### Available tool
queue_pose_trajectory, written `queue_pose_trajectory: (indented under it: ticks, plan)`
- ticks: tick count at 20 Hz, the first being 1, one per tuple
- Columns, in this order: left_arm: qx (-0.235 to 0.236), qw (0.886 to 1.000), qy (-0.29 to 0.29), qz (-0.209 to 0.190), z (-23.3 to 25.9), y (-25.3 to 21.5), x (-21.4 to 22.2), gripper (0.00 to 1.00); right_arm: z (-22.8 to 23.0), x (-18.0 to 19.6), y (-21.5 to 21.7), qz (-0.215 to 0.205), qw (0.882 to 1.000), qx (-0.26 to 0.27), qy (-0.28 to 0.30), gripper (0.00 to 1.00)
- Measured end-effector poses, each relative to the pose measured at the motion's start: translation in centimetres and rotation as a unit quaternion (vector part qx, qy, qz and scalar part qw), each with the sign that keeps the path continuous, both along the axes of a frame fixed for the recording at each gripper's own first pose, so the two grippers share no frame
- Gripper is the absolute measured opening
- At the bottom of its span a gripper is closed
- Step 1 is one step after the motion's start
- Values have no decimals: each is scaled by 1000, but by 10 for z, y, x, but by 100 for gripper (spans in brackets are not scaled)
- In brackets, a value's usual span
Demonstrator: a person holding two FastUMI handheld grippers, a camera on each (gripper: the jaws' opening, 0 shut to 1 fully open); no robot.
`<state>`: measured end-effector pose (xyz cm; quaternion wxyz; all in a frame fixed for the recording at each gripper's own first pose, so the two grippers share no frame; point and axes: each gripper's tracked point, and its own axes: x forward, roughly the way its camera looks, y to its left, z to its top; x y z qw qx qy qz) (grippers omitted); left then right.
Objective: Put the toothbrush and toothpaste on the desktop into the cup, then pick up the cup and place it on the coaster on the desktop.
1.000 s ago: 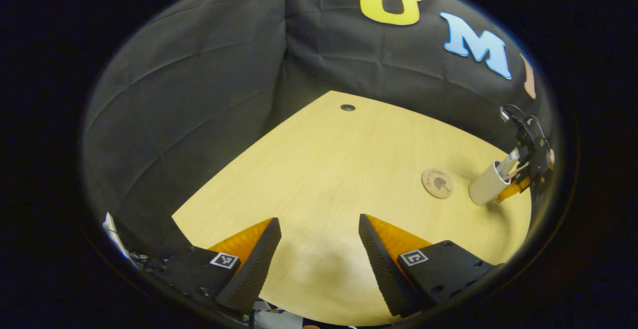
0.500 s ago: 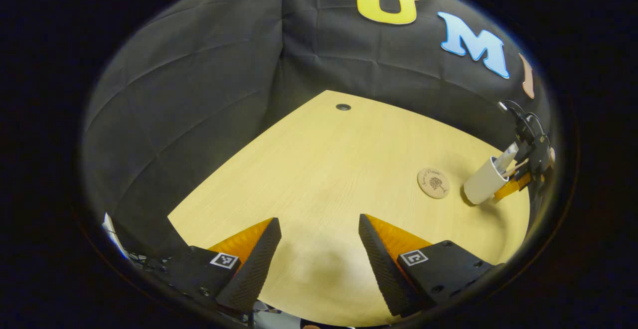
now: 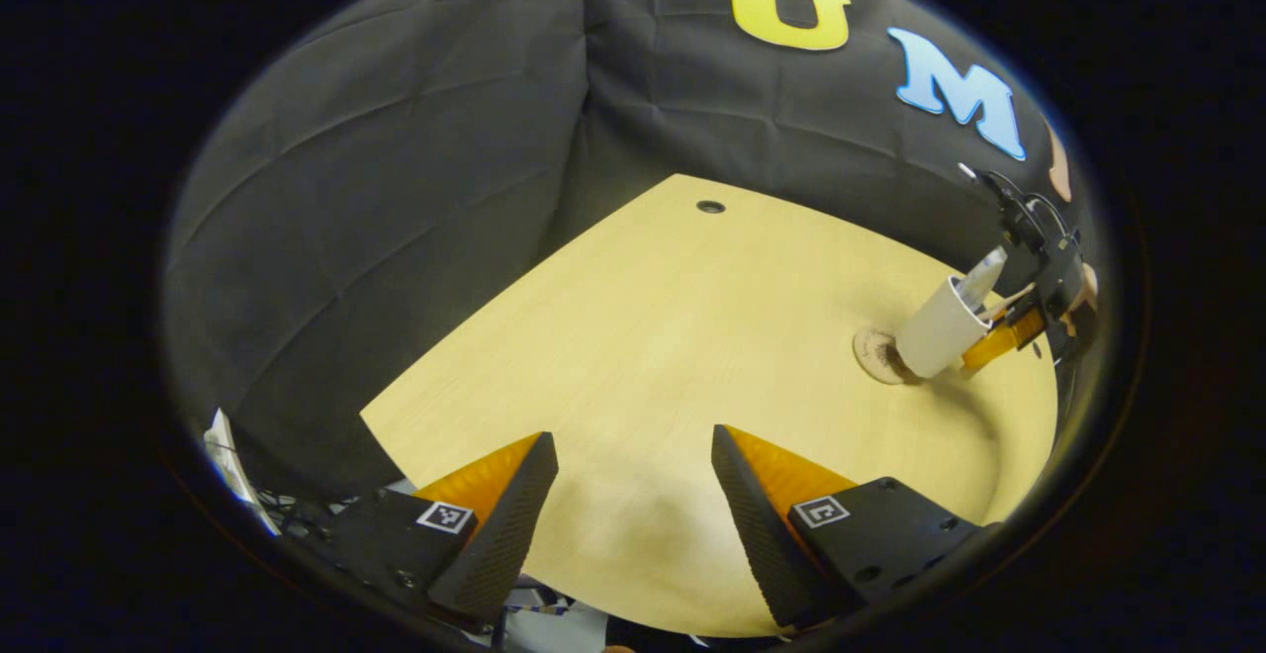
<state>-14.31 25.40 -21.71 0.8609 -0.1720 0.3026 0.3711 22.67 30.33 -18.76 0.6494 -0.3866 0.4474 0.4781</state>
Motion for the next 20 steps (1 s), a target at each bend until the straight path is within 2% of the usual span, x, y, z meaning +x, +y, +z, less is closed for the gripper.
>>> queue_pose_trajectory:
  ticks: [5, 10, 12, 13, 16, 20]
  plan:
    - [-4, 999, 5, 34, 0, 2, -32, 100, -1, -11, 21, 15, 1000, -8, -2, 16]
    - [-9, 999, 4, 48, 3, 3, -34, 100, -17, -26, 37, 20, 999, -28, -16, 16]
    - [-11, 999, 3, 44, 0, 2, -35, 100, -21, -24, 38, 15, 999, -30, -10, 17]
    - [-11, 999, 3, 41, 0, 2, -35, 100, -14, -25, 34, 14, 1000, -25, -9, 23]
    - [-7, 1000, 1, 27, -1, 1, -31, 100, -2, -22, 31, 12, 1000, -16, -19, 27]
    - [1, 1000, -2, 3, 7, -4, -14, 100, 16, -24, 29, -8, 1000, 14, -17, 29]
